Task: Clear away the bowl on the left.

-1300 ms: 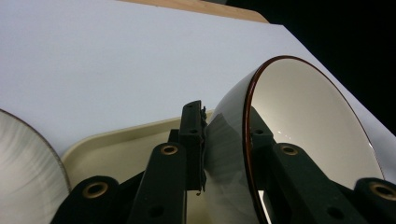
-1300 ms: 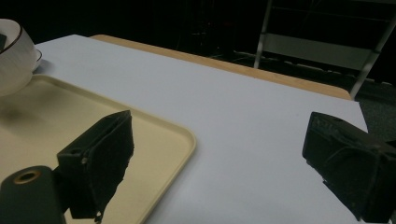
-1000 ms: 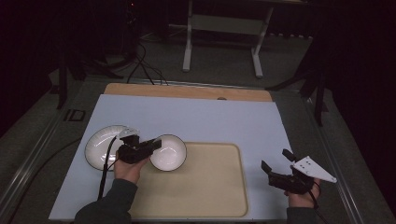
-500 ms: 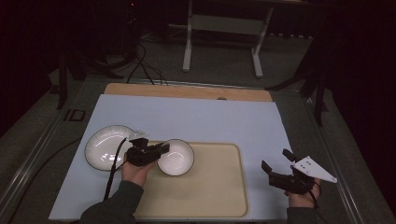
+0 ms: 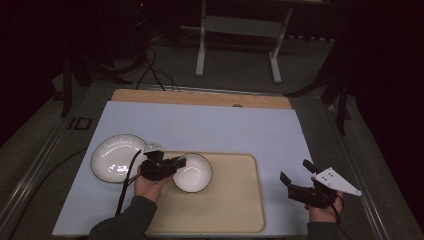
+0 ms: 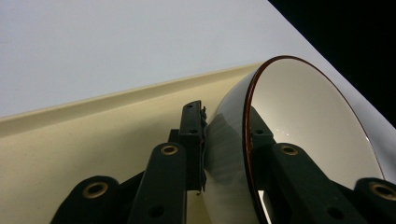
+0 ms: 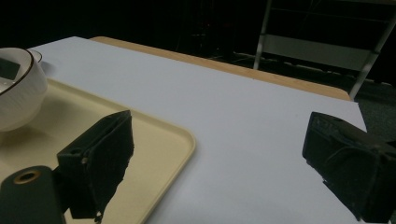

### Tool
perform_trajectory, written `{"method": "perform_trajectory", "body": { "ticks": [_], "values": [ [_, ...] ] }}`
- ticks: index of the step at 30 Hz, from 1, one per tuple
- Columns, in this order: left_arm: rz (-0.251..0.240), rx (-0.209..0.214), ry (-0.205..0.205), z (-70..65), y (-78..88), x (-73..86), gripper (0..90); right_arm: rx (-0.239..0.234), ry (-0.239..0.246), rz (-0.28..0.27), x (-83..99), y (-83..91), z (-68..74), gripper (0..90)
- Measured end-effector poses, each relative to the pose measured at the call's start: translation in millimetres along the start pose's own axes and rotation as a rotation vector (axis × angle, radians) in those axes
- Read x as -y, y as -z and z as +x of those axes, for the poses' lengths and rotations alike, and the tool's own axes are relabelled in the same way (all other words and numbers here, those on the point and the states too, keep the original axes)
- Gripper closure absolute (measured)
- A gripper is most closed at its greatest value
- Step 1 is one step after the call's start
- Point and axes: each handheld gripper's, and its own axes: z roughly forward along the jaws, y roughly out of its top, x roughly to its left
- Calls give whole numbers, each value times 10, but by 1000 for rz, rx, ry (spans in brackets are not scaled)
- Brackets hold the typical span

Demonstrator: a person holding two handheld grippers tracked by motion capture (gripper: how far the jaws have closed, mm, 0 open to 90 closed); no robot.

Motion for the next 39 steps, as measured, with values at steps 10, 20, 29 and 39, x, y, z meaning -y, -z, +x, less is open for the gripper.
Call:
{"method": "perform_trajectory", "body": {
  "ticks": [10,20,29,39],
  "values": [
    [40,4,-8,-61,-79,64,760,1,-3,-2,1,4,-6,87],
    [70,-2,-14,-87,-159,112,760,1,-4,-5,0,9,-8,87],
    [74,-24,-5,-107,-255,181,762,1,-5,-3,0,8,-7,87],
    [91,-54,4,-57,-316,211,774,0,-1,0,1,2,-3,87]
  ]
}}
